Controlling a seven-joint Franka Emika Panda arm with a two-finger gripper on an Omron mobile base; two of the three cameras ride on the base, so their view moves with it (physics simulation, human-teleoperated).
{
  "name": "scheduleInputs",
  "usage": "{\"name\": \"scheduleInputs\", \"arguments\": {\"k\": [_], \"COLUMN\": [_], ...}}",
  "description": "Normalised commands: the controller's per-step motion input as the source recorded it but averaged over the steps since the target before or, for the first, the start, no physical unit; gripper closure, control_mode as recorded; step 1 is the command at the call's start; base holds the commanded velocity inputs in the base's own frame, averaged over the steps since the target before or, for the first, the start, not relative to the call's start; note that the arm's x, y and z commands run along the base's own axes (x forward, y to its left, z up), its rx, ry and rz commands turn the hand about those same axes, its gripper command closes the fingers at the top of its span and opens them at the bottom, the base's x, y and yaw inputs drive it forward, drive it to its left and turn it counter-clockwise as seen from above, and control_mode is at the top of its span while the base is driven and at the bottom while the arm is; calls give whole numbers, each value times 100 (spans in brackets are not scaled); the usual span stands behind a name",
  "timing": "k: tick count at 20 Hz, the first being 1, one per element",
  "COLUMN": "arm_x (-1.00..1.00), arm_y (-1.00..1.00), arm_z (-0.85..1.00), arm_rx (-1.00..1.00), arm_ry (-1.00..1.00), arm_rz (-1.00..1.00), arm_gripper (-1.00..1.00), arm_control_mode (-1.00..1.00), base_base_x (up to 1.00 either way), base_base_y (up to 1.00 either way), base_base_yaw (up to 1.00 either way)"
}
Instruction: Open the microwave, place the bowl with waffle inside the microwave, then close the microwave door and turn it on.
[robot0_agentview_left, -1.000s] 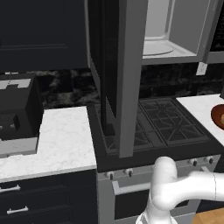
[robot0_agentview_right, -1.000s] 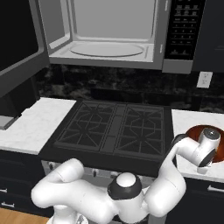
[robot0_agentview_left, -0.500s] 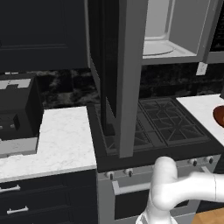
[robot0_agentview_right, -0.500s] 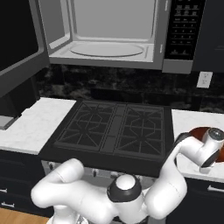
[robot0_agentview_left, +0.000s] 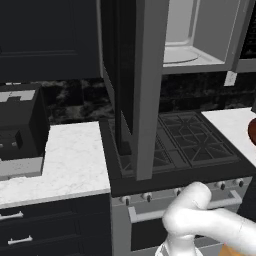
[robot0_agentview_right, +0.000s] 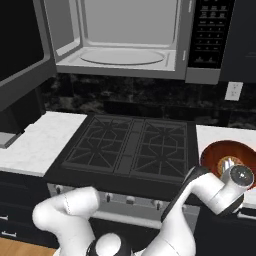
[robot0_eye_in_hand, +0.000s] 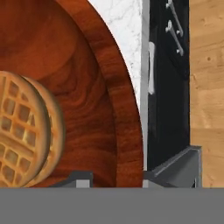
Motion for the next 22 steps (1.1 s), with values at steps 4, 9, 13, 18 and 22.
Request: {"name": "scheduleInputs", "arguments": {"k": [4, 9, 13, 18, 22], "arm_x": [-64, -59, -61, -44, -38], "arm_y": [100, 96, 75, 81, 86], "arm_z": [57, 77, 94, 88, 79], "arm_rx": [-30, -24, -5, 0, 0], "arm_ry": [5, 4, 0, 2, 2], "arm_rz": [29, 24, 14, 13, 14], "arm_gripper": [100, 100, 100, 100, 100], "arm_control_mode": [-100, -100, -100, -100, -100], "base_base_x": [0, 0, 0, 0, 0], "base_base_y": [0, 0, 0, 0, 0], "base_base_yaw": [0, 0, 0, 0, 0]}}
